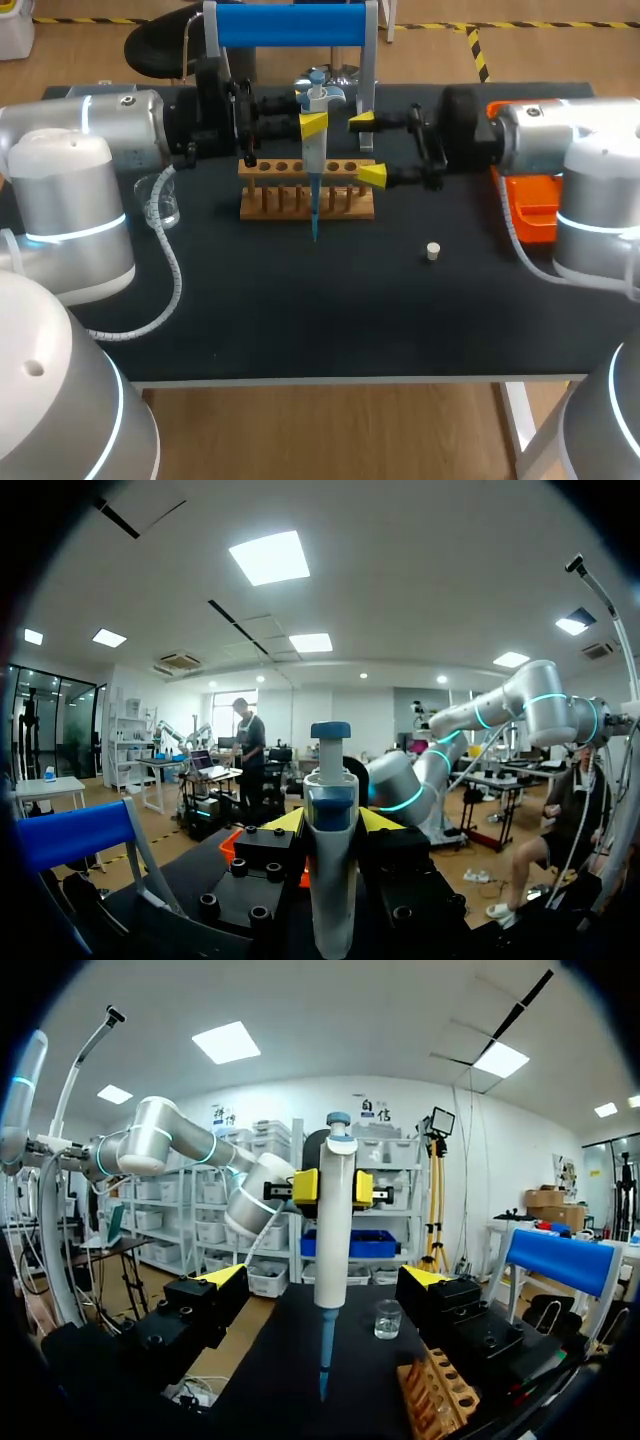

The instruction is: Invert the test tube, pick up the pipette, mount the tip to pipette, aspirate from beaker and dispense into the tube, eject the tip, return the pipette, and cap with the stopper.

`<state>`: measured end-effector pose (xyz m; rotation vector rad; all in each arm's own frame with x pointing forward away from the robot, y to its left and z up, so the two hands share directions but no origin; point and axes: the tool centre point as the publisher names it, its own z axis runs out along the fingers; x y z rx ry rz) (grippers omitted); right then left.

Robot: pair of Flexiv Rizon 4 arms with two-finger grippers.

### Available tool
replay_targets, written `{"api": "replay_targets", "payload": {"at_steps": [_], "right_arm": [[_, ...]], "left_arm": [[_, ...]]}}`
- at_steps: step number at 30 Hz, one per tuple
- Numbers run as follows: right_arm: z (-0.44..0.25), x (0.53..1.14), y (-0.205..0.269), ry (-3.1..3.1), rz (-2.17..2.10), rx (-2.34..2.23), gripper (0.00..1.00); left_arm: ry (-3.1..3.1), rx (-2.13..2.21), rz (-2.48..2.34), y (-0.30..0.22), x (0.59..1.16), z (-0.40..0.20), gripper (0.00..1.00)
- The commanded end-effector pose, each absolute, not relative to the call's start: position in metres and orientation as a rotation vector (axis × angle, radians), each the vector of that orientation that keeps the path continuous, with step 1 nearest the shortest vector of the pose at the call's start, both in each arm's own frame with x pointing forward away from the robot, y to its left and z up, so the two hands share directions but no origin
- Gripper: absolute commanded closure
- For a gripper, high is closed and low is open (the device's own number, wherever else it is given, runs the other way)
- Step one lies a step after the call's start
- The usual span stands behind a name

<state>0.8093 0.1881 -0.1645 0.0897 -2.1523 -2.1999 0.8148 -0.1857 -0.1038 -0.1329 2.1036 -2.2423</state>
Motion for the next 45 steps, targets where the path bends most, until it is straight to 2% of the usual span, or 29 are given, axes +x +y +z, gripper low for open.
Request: {"api": "replay_targets", "payload": {"at_steps": [1, 20, 33, 38, 40, 43, 45], "right_arm": [[-0.163, 0.815, 0.203, -2.155, -2.184, 0.097, 0.00], [-0.157, 0.817, 0.238, -2.169, -2.165, 0.100, 0.06], [-0.154, 0.816, 0.248, -2.178, -2.164, 0.125, 0.16], [-0.155, 0.817, 0.251, -2.172, -2.165, 0.126, 0.27], [-0.154, 0.816, 0.253, -2.165, -2.170, 0.131, 0.42], [-0.154, 0.816, 0.254, -2.160, -2.172, 0.138, 0.50], [-0.153, 0.816, 0.255, -2.156, -2.172, 0.144, 0.51]], "left_arm": [[2.103, -0.132, -2.243, -0.186, 0.815, -0.104, 1.00], [2.103, -0.132, -2.243, -0.186, 0.815, -0.104, 1.00], [2.103, -0.132, -2.243, -0.186, 0.815, -0.104, 1.00], [2.103, -0.132, -2.243, -0.186, 0.815, -0.104, 1.00], [2.103, -0.132, -2.243, -0.186, 0.815, -0.104, 1.00], [2.103, -0.132, -2.243, -0.186, 0.815, -0.104, 1.00], [2.103, -0.132, -2.243, -0.186, 0.815, -0.104, 1.00]]}}
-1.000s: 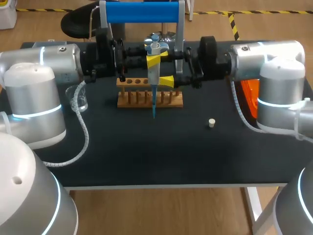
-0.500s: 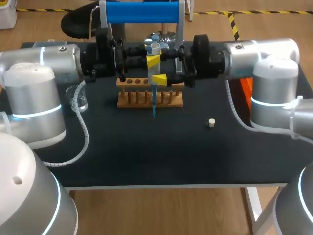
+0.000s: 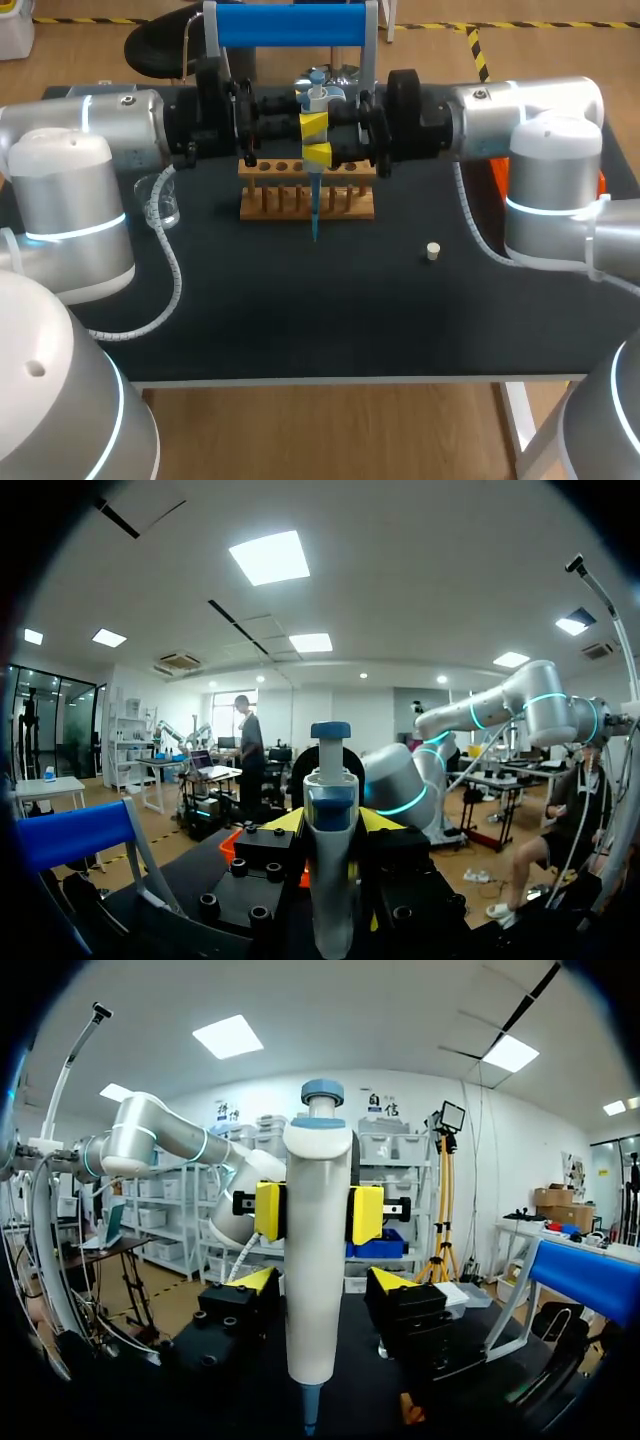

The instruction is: Invert the test tube, pick up the pipette, mount the tip to pipette, aspirate from beaker and dispense into the tube, eject the tip, return the pipette, and cap with the stopper.

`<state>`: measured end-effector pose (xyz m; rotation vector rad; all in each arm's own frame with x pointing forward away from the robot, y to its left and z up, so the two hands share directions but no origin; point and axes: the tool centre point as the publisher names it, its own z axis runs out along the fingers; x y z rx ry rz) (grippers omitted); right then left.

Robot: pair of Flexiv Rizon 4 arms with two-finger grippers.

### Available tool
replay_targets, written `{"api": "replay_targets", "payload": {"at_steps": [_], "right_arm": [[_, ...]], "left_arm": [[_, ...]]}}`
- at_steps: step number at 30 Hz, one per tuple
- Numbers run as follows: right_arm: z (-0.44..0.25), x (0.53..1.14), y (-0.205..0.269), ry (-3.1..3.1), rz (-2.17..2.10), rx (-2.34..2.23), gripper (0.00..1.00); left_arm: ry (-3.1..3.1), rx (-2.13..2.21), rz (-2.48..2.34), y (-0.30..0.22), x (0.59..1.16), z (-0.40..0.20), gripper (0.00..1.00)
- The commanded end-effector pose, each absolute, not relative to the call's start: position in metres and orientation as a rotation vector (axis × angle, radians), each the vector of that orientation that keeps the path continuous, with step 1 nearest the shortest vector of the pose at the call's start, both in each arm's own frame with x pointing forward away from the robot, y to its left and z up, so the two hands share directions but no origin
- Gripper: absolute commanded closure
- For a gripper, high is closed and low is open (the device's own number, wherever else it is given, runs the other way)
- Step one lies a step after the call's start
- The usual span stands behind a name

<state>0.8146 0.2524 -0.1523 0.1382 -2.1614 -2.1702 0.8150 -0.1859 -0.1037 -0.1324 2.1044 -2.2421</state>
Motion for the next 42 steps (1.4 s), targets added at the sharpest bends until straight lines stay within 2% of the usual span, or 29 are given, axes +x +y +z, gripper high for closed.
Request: {"api": "replay_targets", "payload": {"at_steps": [1, 10, 11, 17, 19, 20, 29, 30, 31, 42], "right_arm": [[-0.153, 0.816, 0.255, -2.154, -2.171, 0.145, 0.51], [-0.152, 0.815, 0.257, -2.131, -2.164, 0.164, 0.62], [-0.152, 0.815, 0.257, -2.129, -2.163, 0.166, 0.68], [-0.152, 0.814, 0.257, -2.111, -2.146, 0.180, 0.83], [-0.152, 0.814, 0.257, -2.108, -2.142, 0.183, 0.96], [-0.152, 0.814, 0.257, -2.105, -2.140, 0.184, 1.00], [-0.152, 0.813, 0.259, -2.091, -2.111, 0.229, 1.00], [-0.152, 0.813, 0.259, -2.092, -2.106, 0.235, 1.00], [-0.152, 0.813, 0.259, -2.092, -2.103, 0.236, 1.00], [-0.149, 0.815, 0.243, -2.080, -2.083, 0.304, 1.00]], "left_arm": [[2.103, -0.132, -2.243, -0.186, 0.815, -0.104, 1.00], [2.103, -0.132, -2.243, -0.186, 0.815, -0.104, 1.00], [2.103, -0.132, -2.243, -0.186, 0.815, -0.104, 1.00], [2.103, -0.132, -2.243, -0.186, 0.815, -0.104, 1.00], [2.103, -0.132, -2.243, -0.186, 0.815, -0.104, 1.00], [2.103, -0.132, -2.243, -0.186, 0.815, -0.104, 1.00], [2.103, -0.132, -2.243, -0.186, 0.815, -0.104, 1.00], [2.103, -0.132, -2.243, -0.186, 0.815, -0.104, 0.29], [2.103, -0.132, -2.243, -0.186, 0.815, -0.104, 0.00], [2.103, -0.132, -2.243, -0.186, 0.815, -0.104, 0.00]]}}
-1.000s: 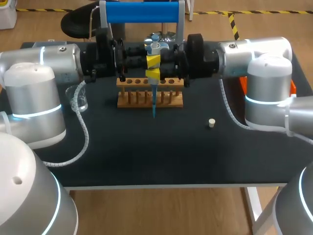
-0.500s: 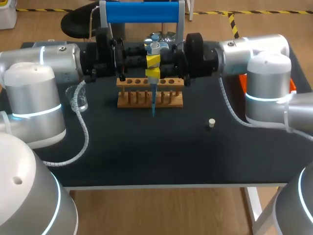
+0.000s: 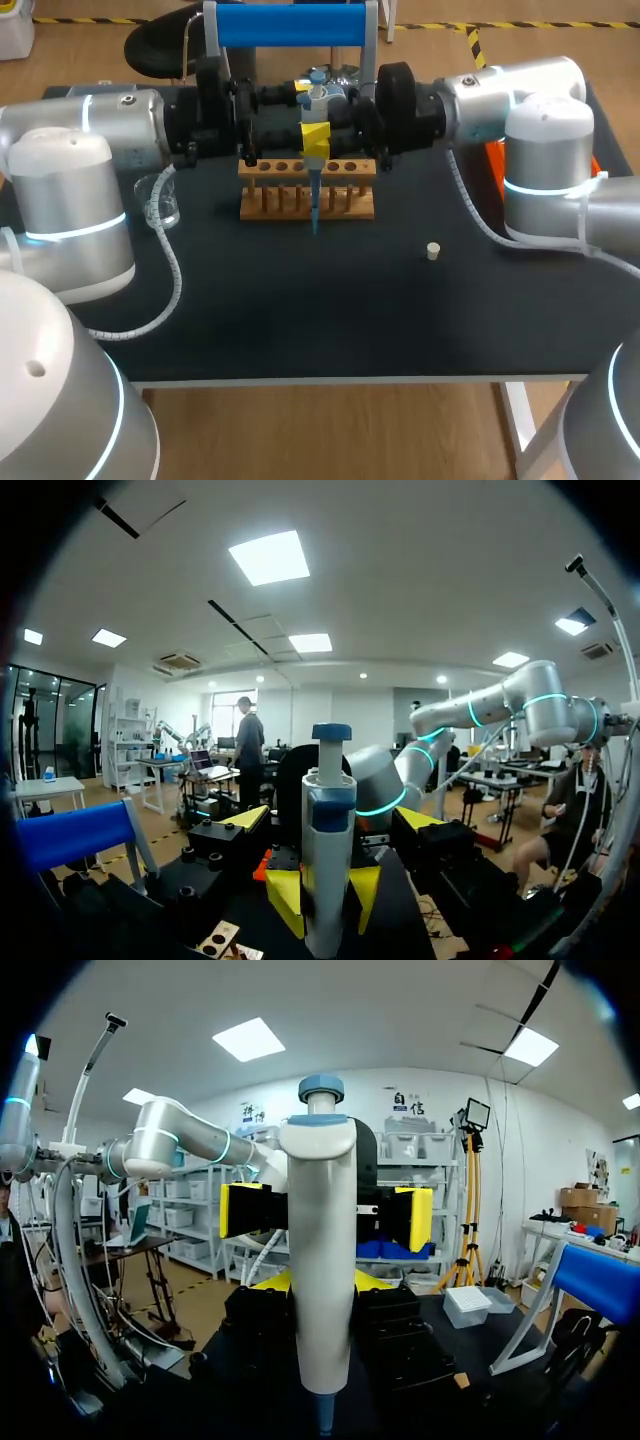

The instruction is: Invert the test tube, pick up the pipette, mount the tip to pipette, aspirate from beaker and dispense into the tube, eject the tip, return the pipette, and cap with the stopper.

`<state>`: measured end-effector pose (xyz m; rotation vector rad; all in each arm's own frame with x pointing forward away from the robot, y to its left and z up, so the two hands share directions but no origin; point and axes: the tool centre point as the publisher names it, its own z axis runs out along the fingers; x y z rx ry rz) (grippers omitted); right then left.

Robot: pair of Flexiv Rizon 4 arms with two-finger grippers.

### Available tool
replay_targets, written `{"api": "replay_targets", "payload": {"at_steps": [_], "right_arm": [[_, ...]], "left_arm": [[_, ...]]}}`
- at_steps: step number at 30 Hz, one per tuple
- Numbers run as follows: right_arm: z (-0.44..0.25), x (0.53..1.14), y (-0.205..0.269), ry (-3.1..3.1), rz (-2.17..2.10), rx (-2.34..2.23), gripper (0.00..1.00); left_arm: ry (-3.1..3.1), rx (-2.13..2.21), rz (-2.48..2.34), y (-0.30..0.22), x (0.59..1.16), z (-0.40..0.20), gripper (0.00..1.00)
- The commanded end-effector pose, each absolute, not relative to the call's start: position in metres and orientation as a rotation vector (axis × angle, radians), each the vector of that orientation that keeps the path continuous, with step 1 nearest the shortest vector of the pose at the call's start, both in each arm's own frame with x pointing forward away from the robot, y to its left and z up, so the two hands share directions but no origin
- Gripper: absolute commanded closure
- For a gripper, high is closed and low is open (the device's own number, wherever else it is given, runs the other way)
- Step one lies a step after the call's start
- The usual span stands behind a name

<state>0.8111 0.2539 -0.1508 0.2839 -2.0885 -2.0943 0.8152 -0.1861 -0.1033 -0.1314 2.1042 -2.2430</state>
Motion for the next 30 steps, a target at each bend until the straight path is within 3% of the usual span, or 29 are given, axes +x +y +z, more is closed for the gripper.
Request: {"api": "replay_targets", "payload": {"at_steps": [1, 22, 30], "right_arm": [[-0.149, 0.816, 0.241, -2.074, -2.083, 0.308, 1.00], [-0.145, 0.847, 0.152, -2.007, -2.029, 0.373, 1.00], [-0.145, 0.847, 0.152, -2.007, -2.029, 0.373, 1.00]], "left_arm": [[2.103, -0.132, -2.243, -0.186, 0.815, -0.104, 0.00], [2.103, -0.132, -2.243, -0.186, 0.815, -0.104, 0.00], [2.103, -0.132, -2.243, -0.186, 0.815, -0.104, 0.00]]}}
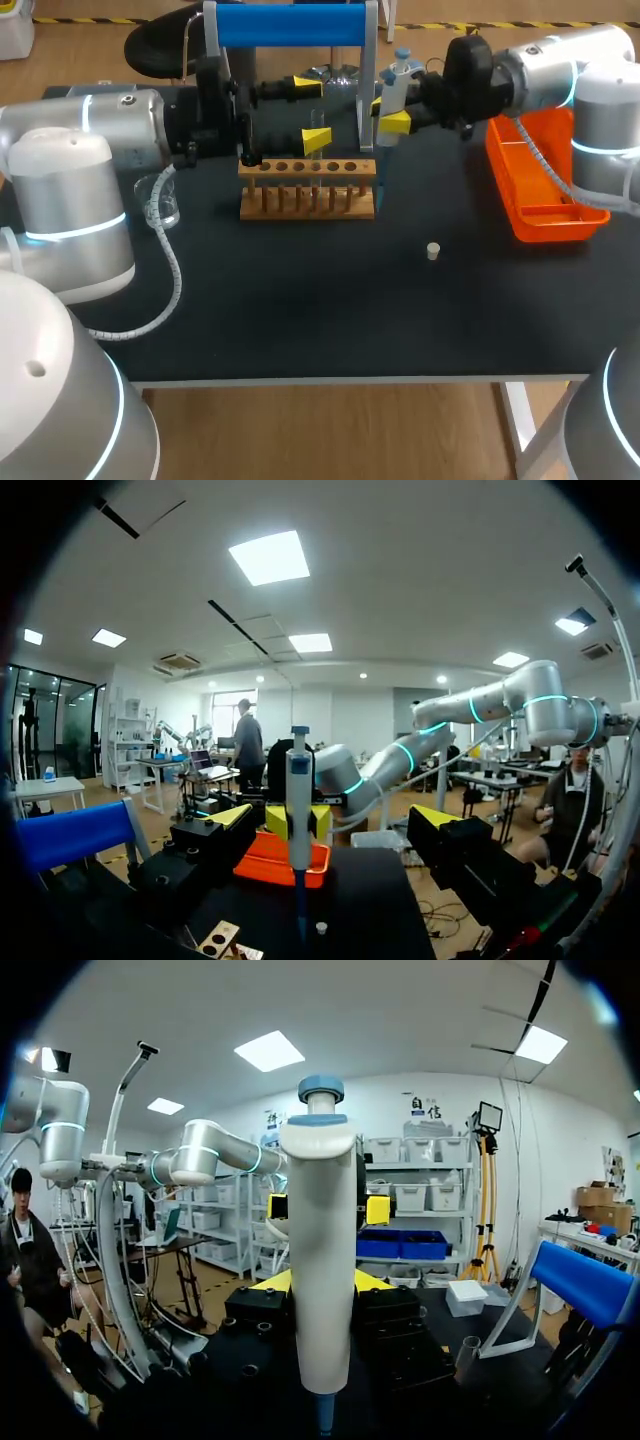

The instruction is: Invert the test tube, pick up the pipette, mount the tip to pipette, aspirate from beaker and dispense into the tube, eject the tip, return the pipette, and cap with the stopper.

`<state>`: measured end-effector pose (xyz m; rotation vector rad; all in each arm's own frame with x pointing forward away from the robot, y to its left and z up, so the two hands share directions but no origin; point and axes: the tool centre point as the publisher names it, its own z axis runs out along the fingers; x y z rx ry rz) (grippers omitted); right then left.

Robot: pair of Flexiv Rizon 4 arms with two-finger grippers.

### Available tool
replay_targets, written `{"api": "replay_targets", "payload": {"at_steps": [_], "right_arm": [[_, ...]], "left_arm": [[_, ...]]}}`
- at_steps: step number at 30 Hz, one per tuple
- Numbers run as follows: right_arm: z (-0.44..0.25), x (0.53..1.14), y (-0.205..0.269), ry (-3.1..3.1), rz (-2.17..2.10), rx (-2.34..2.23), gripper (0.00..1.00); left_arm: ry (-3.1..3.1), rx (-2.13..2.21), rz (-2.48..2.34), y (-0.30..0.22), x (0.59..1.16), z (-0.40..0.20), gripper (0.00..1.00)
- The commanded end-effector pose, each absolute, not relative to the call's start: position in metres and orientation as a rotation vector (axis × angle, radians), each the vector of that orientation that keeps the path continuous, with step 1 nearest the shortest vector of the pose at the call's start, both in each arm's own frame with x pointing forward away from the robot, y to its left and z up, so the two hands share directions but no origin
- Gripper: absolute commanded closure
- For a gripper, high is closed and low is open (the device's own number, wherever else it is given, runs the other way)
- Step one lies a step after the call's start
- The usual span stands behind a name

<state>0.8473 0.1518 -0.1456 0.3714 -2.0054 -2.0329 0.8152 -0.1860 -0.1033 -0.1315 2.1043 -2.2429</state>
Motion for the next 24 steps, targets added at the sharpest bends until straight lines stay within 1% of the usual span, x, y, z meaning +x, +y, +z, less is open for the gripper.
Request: {"api": "replay_targets", "payload": {"at_steps": [1, 14, 24], "right_arm": [[-0.145, 0.847, 0.152, -2.007, -2.029, 0.373, 1.00], [-0.144, 0.849, 0.150, -2.015, -2.025, 0.379, 1.00], [-0.143, 0.861, 0.090, -2.122, -1.937, 0.388, 1.00]], "left_arm": [[2.103, -0.132, -2.243, -0.186, 0.815, -0.104, 0.00], [2.103, -0.132, -2.243, -0.186, 0.815, -0.104, 0.00], [2.103, -0.132, -2.243, -0.186, 0.815, -0.104, 0.00]]}}
